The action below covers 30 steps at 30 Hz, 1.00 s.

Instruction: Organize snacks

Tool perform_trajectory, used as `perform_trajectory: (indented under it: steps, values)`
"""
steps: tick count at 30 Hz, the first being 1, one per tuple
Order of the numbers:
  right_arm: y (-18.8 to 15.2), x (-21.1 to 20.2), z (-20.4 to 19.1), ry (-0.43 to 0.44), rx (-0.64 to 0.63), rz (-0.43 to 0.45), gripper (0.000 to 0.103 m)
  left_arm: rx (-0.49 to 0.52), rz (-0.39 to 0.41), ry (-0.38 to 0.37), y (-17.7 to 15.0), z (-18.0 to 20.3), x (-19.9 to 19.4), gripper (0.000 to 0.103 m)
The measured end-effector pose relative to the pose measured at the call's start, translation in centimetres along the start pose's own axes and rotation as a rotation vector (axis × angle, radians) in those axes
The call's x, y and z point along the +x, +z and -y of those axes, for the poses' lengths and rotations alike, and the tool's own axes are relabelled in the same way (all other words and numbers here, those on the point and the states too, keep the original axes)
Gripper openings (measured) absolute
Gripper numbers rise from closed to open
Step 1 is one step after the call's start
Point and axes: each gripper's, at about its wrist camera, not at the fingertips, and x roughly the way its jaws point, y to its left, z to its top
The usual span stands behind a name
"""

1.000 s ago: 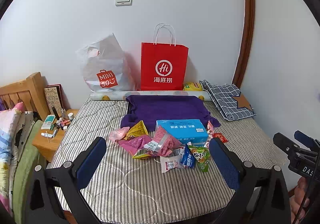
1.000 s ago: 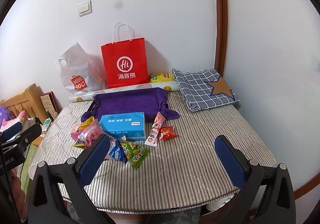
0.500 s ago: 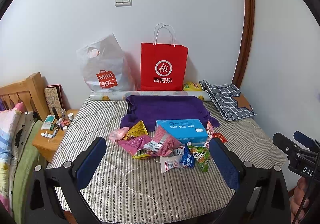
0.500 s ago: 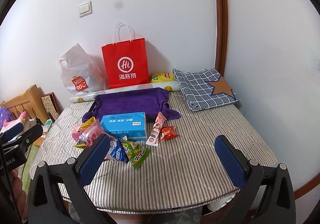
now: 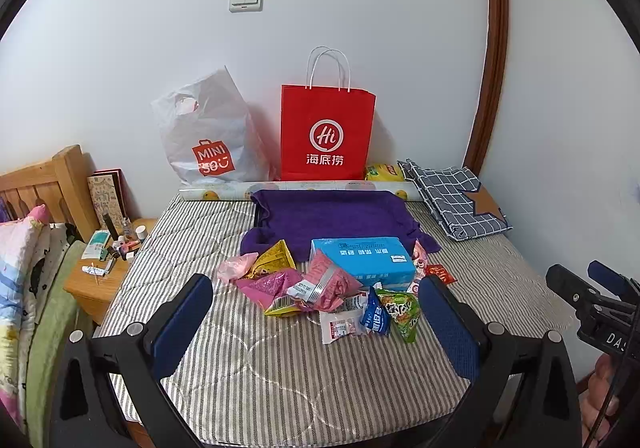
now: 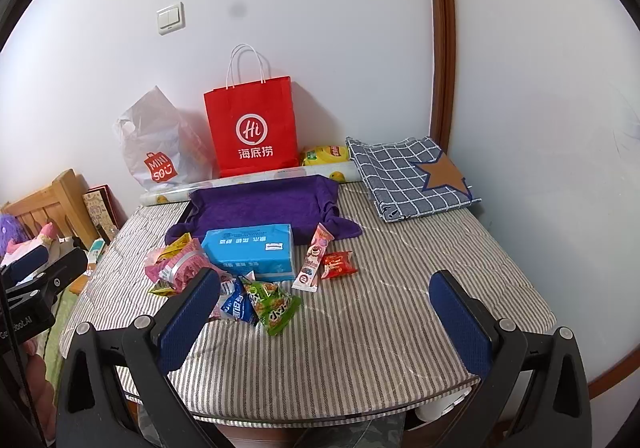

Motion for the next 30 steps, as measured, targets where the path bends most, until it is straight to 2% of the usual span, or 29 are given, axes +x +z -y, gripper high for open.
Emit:
perform_trajectory:
  steps: [12,18,26,30]
  values:
    - [-0.2,0.3,-0.1,0.016,0.0,-0.002,0.103,-0.003,-0.004,-0.002,-0.4,-0.1,0.1,0.103]
    - [-0.2,0.9,-0.5,0.023,-0.016,-0.011,0.103,-0.009,-0.024,0.021,-0.5,-0.5,0.9,0.103]
    - [-0.1,3.6,-0.4,0.047,0.003,-0.048,0.103,-0.009,-0.066,0.079,-0.5,-1.5,3.5,0.103]
    - [-0.2,6.1,0.0,0.041,0.015,-0.069,0.103,-0.005,-0.094,0.079,-0.4,-2.4,5.4,0.103]
